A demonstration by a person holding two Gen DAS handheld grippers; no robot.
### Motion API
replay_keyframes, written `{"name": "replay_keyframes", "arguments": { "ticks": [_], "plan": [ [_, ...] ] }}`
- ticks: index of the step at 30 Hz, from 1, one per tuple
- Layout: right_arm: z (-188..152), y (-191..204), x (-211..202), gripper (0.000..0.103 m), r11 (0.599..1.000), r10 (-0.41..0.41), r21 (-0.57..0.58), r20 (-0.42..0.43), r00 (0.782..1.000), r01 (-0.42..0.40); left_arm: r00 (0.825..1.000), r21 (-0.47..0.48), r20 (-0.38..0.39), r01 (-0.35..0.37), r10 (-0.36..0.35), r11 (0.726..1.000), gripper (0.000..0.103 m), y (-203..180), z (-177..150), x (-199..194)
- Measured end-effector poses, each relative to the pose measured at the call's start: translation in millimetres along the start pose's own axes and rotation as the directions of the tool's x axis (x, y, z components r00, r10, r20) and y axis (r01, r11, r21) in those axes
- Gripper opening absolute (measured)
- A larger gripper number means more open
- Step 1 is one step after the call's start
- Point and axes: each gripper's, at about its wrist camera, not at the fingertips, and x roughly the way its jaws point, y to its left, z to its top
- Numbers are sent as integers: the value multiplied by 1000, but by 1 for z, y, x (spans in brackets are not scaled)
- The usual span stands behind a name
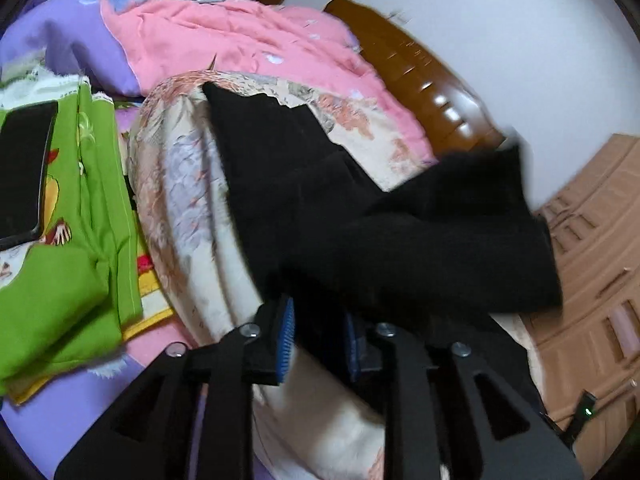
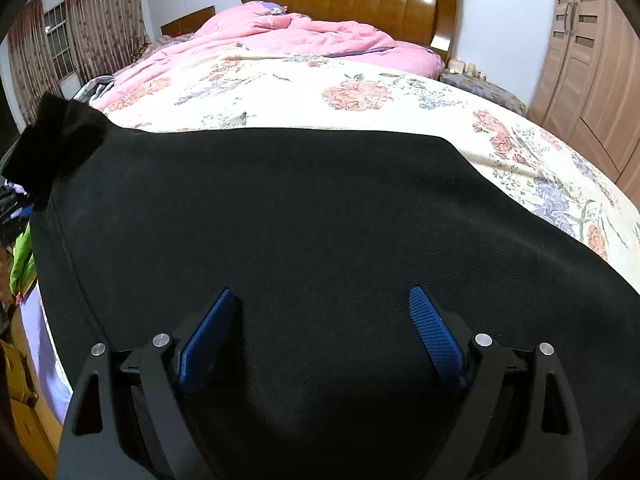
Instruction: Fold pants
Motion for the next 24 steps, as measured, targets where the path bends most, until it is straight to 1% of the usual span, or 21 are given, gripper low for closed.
{"name": "replay_keyframes", "arguments": {
  "ticks": [1,2,3,4,5,6,7,8,10,12,13,14,15,16,17,18,20,21,22,23,24],
  "plan": [
    [0,0,0,87,1000,-1,-1,0,1000,1,1000,28,15,12,-12,1000,58,-5,0,-4],
    [-1,0,-1,87,1000,-3,-2,-1,1000,3,999,75,48,1,-5,997,74,-16,0,-11],
    [-2,0,-1,87,1000,-4,-4,-1,1000,4,997,111,81,-28,19,993,91,-25,0,-16],
    [-2,0,-1,87,1000,-5,-3,0,1000,5,992,162,114,-64,46,985,91,-36,0,-19],
    [-2,0,-1,87,1000,-4,-3,0,1000,4,990,205,120,-92,68,974,91,-45,2,-19],
    [-3,0,-2,87,1000,-3,-2,1,1000,3,990,240,106,-115,92,964,91,-52,5,-14],
    [-2,0,-1,87,1000,-2,-1,1,1000,2,991,247,89,-118,99,962,91,-55,8,-9],
    [-1,-1,0,87,1000,-1,-1,2,1000,1,993,240,70,-110,96,965,91,-55,11,-5],
    [-2,-1,-1,87,1000,3,2,5,1000,-3,997,197,40,-69,62,978,90,-46,17,1],
    [-3,-1,-2,87,1000,9,7,8,1000,-9,1000,127,28,-2,-1,992,89,-31,25,5],
    [-3,-1,-3,87,1000,11,10,9,1000,-11,999,93,32,33,-36,995,81,-22,28,7],
    [-3,-2,-3,87,1000,14,13,10,1000,-15,997,64,40,57,-60,996,70,-15,31,5],
    [-3,-1,-4,87,1000,15,13,11,1000,-15,998,59,40,50,-53,997,29,-12,31,5],
    [-3,-2,-4,87,1000,16,13,11,1000,-16,998,64,35,46,-48,997,10,-10,31,5],
    [-3,-1,-4,87,1000,16,14,11,1000,-16,997,75,42,59,-62,995,10,-10,33,0],
    [-3,-1,-4,87,1000,16,14,11,1000,-16,998,95,48,42,-47,995,10,-14,34,-1],
    [-3,-1,-4,87,1000,15,14,10,1000,-15,998,150,38,-60,55,987,10,-22,32,0],
    [-3,-1,-4,87,1000,14,13,10,1000,-14,988,179,41,-153,148,972,17,-27,31,2],
    [-3,0,-4,87,1000,11,10,9,1000,-11,972,198,63,-234,226,952,25,-32,29,0],
    [-3,0,-4,87,1000,11,10,9,1000,-11,943,216,102,-332,317,918,46,-40,26,-2],
    [-3,0,-4,87,1000,9,8,8,1000,-9,872,229,186,-487,453,843,85,-54,23,-7]
  ]
}}
